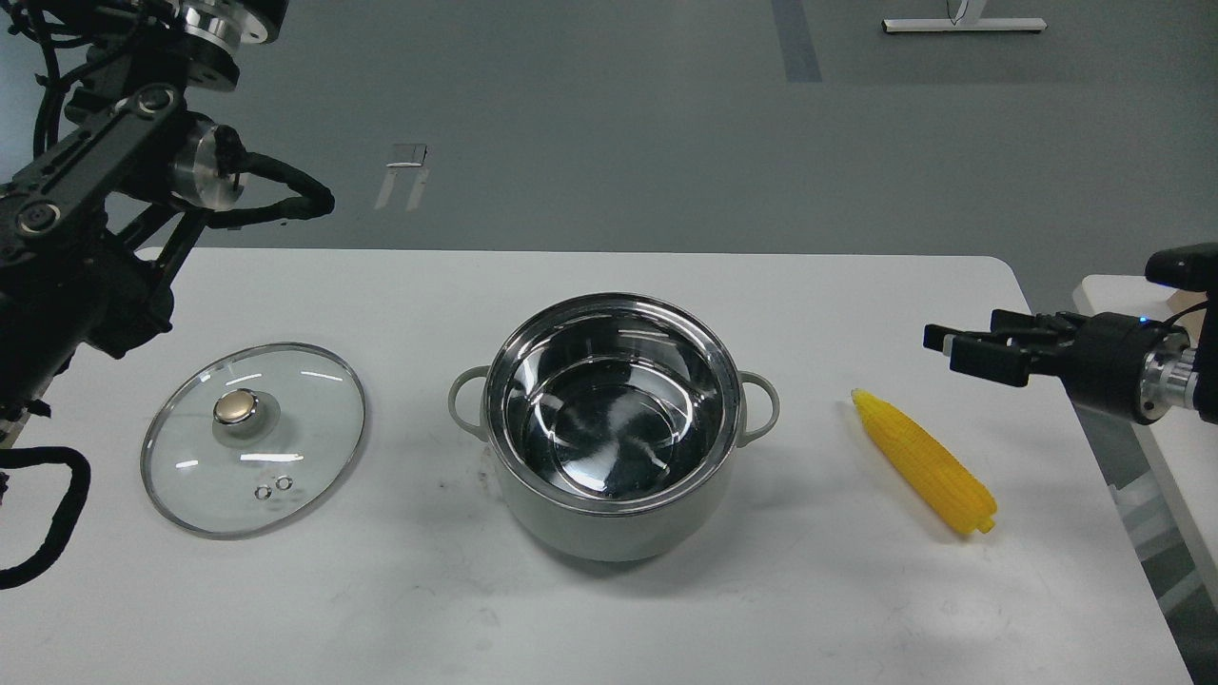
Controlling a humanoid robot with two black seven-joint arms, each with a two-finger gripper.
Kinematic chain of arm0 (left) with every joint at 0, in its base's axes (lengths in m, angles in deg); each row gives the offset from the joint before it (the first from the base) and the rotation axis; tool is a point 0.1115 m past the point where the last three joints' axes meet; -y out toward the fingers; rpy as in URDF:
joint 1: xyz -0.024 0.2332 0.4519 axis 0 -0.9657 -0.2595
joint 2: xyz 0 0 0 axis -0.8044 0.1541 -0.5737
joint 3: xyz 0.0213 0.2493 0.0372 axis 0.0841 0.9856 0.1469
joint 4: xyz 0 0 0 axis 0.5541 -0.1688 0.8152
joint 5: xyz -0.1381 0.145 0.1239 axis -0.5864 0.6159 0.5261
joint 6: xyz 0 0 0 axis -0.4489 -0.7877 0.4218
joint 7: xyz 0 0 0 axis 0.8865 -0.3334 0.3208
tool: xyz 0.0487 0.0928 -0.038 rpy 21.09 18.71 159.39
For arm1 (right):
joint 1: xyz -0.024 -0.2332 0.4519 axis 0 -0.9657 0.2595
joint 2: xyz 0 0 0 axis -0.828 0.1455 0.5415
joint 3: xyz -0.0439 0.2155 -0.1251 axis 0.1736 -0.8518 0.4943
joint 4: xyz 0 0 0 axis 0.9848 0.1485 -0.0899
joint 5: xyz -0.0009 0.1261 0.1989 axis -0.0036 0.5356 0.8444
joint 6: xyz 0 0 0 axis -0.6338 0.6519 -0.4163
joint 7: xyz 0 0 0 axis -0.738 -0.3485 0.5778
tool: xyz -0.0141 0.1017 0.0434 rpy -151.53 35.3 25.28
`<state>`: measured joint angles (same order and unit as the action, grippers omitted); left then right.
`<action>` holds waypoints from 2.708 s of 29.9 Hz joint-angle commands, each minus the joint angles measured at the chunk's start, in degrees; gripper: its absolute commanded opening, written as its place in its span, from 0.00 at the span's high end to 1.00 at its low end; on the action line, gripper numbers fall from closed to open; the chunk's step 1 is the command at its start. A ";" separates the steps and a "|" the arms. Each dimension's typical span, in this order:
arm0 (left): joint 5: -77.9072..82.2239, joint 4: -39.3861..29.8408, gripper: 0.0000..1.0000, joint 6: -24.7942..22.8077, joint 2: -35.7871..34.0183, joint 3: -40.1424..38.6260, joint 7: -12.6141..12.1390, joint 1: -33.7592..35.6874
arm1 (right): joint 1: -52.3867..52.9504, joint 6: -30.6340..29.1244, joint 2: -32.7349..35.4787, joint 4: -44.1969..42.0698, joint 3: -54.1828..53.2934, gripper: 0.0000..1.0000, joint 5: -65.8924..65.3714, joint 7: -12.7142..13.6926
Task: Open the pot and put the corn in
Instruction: 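Reach the right gripper to the yellow corn cob and grasp it, then lift the corn cob and carry it over the open pot, then lower the corn cob into the pot with the right gripper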
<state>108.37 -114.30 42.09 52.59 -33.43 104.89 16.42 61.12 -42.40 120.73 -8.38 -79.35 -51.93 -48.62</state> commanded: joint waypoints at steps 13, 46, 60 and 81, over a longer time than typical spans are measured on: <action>-3.34 -0.09 0.03 -0.11 1.14 -3.82 0.23 -3.65 | -1.71 0.18 -6.58 -3.59 7.39 0.09 -11.85 2.99; -3.25 -0.09 0.03 -0.20 0.79 -2.86 -0.04 -3.73 | 0.66 9.06 -4.91 -8.08 3.27 1.00 -12.04 1.50; -2.64 -0.26 0.03 -0.55 1.06 -2.59 -0.12 -3.65 | 4.00 7.92 -21.68 8.62 -7.65 1.00 -1.13 0.80; -2.55 -0.26 0.03 -0.81 0.35 -3.12 -0.12 -3.65 | 13.76 8.01 -30.66 0.01 14.60 0.48 -3.33 0.97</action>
<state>105.82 -114.56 41.34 52.95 -36.54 104.77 12.80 74.87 -34.31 90.08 -8.42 -64.92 -55.32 -47.70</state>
